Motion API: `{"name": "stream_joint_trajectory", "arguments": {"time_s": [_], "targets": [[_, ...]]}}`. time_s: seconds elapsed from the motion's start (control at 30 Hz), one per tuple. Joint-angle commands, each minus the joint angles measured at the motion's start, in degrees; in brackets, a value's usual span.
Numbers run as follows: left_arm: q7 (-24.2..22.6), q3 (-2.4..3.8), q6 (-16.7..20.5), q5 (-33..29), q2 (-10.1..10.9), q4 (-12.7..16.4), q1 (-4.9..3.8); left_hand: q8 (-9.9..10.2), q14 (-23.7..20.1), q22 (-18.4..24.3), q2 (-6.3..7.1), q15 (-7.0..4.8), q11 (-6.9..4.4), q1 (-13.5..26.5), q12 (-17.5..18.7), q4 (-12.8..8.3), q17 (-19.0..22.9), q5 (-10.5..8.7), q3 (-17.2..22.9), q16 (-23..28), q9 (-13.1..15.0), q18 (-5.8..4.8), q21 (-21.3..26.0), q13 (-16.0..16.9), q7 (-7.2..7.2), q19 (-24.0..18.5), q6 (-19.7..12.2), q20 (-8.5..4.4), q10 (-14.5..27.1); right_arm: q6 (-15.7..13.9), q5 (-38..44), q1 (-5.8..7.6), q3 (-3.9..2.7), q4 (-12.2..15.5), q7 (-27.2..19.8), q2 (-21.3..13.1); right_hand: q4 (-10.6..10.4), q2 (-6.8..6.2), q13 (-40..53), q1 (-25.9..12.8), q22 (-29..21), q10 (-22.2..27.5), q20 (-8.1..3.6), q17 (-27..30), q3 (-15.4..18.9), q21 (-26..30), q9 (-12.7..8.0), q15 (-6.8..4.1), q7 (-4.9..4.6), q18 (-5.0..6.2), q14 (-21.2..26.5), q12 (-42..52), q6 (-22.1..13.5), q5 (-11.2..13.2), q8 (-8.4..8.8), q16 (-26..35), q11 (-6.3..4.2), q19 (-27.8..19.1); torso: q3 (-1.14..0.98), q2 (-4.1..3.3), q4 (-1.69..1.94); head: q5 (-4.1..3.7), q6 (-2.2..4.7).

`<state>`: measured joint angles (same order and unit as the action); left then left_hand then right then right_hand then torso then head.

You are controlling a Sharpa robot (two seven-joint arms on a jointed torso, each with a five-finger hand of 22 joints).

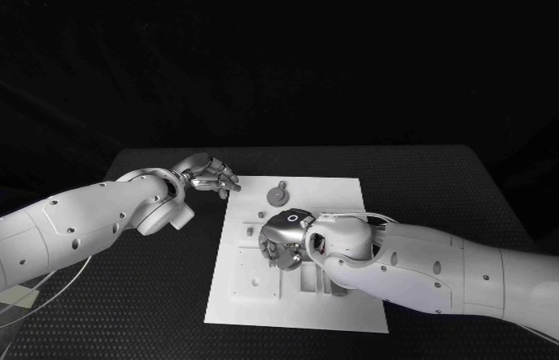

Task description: Assemble the parts on the task board

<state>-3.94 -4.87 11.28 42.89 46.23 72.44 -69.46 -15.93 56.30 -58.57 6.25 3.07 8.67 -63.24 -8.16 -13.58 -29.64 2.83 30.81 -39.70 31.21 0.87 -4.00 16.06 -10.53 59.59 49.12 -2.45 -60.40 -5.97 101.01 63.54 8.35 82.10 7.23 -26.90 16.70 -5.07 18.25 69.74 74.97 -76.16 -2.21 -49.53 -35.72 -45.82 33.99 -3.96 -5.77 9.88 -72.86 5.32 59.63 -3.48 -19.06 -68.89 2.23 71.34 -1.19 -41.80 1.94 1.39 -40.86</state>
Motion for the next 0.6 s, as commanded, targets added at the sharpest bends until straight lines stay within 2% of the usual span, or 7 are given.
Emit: {"name": "stream_joint_trajectory", "arguments": {"time_s": [0.03, 0.6], "targets": [[-0.3, 0.04, 0.0, 0.1, -0.1, 0.1, -0.1, 0.0, 0.3, 0.1, -0.06, 0.03, -0.09, 0.3, 0.1, 0.4, -0.1, 0.14, -0.1, 0.4, -0.1, 1.07, 0.0, -0.1, 0.0, 0.5, -0.6, -0.07, 0.5, 1.0, 0.0, -0.12, 0.05, -0.1, -0.4, 0.2, 0.0, 0.58, 0.0, 0.0, 1.2, 0.0, -0.13, -0.1, -0.2, -0.2, 0.0, -0.01, -0.27, 5.12, 0.4, -0.4, 0.2, -0.1, -0.4, 0.2, 0.2, -0.3, 0.02, 0.0, 0.0, -0.05, -0.04], [-0.1, 0.05, 0.1, 0.1, 0.1, 0.3, -0.1, 0.0, 0.3, 0.1, -0.11, 0.03, -0.09, 0.3, 0.0, 0.5, -0.2, 0.14, -0.1, 0.5, -0.1, 1.06, 0.0, -0.1, 0.0, 0.5, -0.6, -0.08, 0.5, 1.9, 0.0, -0.26, 0.2, -0.4, -0.3, 0.6, 0.1, 0.61, 0.0, 0.0, 1.2, 0.0, -0.15, -0.1, -0.2, -0.2, 0.1, 0.0, -0.28, 5.12, 0.4, -0.4, 0.1, -0.1, -0.37, 0.2, 0.21, -0.4, 0.0, 0.0, -0.06, -0.12, -0.3]]}}
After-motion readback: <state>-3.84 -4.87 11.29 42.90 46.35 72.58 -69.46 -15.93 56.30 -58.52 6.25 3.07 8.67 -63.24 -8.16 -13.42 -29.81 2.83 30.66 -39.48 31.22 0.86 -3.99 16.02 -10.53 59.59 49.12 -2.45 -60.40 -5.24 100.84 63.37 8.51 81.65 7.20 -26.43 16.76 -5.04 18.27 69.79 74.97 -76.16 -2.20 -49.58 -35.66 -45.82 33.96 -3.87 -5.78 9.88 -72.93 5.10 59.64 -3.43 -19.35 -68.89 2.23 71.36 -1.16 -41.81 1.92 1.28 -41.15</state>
